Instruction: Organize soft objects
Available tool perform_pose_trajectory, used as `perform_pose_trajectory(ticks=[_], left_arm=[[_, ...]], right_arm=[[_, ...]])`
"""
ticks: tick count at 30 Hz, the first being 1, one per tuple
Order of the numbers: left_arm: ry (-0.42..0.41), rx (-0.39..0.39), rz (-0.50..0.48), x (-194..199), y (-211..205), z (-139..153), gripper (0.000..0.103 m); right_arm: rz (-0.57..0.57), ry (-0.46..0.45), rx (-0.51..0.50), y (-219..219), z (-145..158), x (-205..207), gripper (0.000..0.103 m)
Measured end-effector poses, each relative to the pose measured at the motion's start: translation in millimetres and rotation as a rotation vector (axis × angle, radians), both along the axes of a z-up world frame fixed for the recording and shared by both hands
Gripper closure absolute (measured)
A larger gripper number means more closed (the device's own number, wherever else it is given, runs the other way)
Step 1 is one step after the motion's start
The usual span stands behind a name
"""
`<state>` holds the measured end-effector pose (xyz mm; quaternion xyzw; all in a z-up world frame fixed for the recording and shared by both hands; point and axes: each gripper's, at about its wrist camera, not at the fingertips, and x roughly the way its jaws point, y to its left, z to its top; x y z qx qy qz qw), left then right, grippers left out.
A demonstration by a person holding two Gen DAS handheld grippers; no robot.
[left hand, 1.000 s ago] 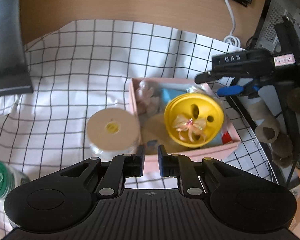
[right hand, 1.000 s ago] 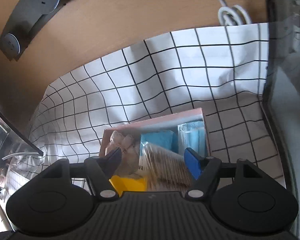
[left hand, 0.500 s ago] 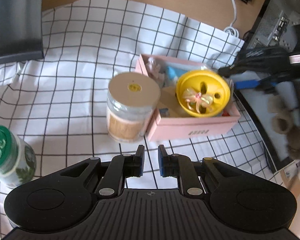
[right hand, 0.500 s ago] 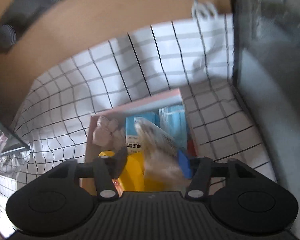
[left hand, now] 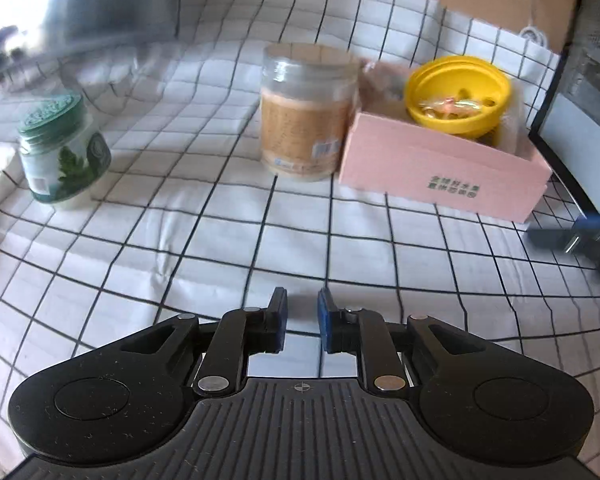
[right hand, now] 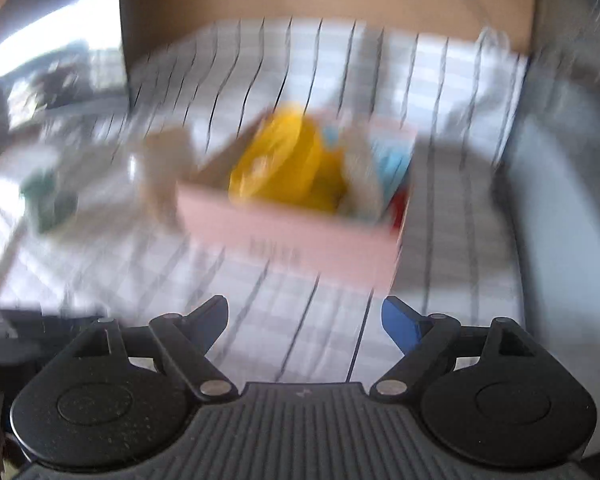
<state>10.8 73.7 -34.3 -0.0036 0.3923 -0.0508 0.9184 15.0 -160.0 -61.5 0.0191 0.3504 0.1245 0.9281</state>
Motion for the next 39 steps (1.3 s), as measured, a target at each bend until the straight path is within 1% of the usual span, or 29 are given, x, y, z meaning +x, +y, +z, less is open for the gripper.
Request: perform_pose_trajectory(ticks=[3,4,5,7,8,9,10,11,14,17,20,21,23,25,31,39], left_arm=[[-0.052,0.001,0.025,-13.3,-11.0,-3.5,0.079],[-0.066,0.002,0.024,-16.3,-14.8,-5.4,0.073],[-0.081,0.010,0.018,-19.5,-19.0,-7.0,0.066],[-0.110,0.046,0.006,-25.0,-29.5,-10.5,0.059],[-0.120,0.058,0.007,-25.8,-35.2,-11.7,0.059],[-0.119,0.046,0.021,-25.7,-36.1,-11.5,0.058],[-0.117,0.037,0.038,-25.5,-38.0,-10.9,0.058],[-0.116,0.031,0.055,-24.0,-39.6,-10.6,0.058],[-0.133,0.031,0.078,-27.3,-44.9,-12.8,0.058],[-0.164,0.061,0.073,-32.2,-52.1,-17.0,0.058],[-0.177,0.041,0.105,-33.3,-51.5,-18.1,0.059],[-0.179,0.040,0.111,-32.5,-51.5,-18.4,0.059],[-0.180,0.064,0.104,-32.0,-54.4,-18.4,0.059],[-0.181,0.073,0.097,-31.5,-55.6,-18.2,0.059],[-0.183,0.047,0.087,-32.4,-49.7,-18.9,0.059],[-0.184,0.054,0.090,-32.5,-49.8,-18.9,0.059]], right_arm=[[0.067,0.045,-0.002,4.0,-22.3,6.0,0.018],[0.082,0.054,-0.014,6.3,-27.3,9.2,0.018],[0.096,0.029,-0.034,8.1,-30.1,10.4,0.015],[0.100,0.000,-0.062,9.6,-34.3,11.6,0.013],[0.104,-0.010,-0.059,8.5,-35.4,13.1,0.008],[0.102,-0.018,-0.054,7.0,-37.1,14.6,0.003],[0.090,-0.021,-0.056,5.6,-39.3,16.9,0.001],[0.071,-0.031,-0.064,4.8,-42.0,17.8,0.000],[0.049,-0.073,-0.058,1.3,-46.8,18.9,0.000],[0.048,-0.090,-0.055,-0.6,-49.0,16.7,0.000],[0.046,-0.096,-0.054,-2.1,-51.0,12.3,0.000],[0.052,-0.111,-0.051,-3.6,-52.3,9.3,0.000],[0.072,-0.161,-0.036,-7.6,-56.9,2.8,0.000],[0.070,-0.162,-0.029,-8.4,-56.8,3.1,0.000],[0.055,-0.161,-0.035,-7.3,-57.2,6.3,0.000],[0.055,-0.161,-0.036,-7.1,-57.4,5.9,0.000]])
